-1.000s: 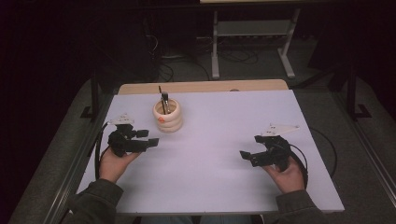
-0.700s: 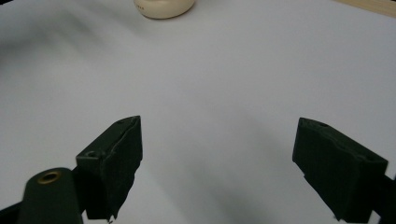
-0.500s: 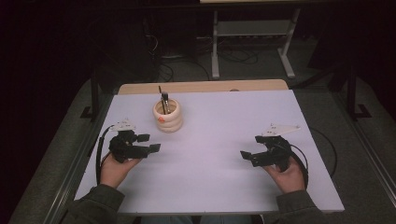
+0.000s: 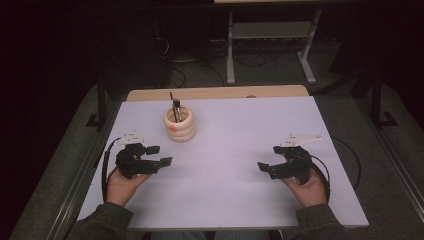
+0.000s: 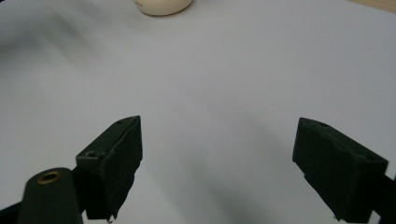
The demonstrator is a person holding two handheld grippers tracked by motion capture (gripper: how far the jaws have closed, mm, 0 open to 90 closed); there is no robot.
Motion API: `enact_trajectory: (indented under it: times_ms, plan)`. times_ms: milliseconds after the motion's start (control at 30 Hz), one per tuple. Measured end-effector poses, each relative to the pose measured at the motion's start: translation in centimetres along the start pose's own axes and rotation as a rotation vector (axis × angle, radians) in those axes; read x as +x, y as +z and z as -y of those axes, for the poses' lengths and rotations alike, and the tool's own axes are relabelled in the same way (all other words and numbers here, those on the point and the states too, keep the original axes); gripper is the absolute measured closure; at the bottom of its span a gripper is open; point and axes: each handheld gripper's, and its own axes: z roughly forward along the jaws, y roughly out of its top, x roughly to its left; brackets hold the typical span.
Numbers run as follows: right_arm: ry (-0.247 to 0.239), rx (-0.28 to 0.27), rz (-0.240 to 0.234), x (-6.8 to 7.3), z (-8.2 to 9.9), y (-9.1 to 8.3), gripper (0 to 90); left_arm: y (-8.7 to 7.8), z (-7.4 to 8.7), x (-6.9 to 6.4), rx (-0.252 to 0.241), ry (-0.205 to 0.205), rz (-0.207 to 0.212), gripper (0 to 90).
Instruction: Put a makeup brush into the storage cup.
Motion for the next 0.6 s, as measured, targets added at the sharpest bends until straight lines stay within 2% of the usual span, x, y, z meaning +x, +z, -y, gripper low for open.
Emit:
enact_trajectory:
  times_ms: [67,300,600]
  plan:
    - [-0.001,0.002,0.0,0.0,0.0,0.0,14.9,0.1,0.2,0.0,0.008,0.014,-0.005,26.9]
    - [-0.01,-0.008,0.007,0.0,0.2,0.0,14.9,0.2,1.2,0.1,0.0,-0.016,-0.001,26.0]
    - [0.0,0.002,0.005,0.0,0.5,0.2,14.6,-0.2,2.2,-0.3,-0.016,-0.008,-0.012,25.6]
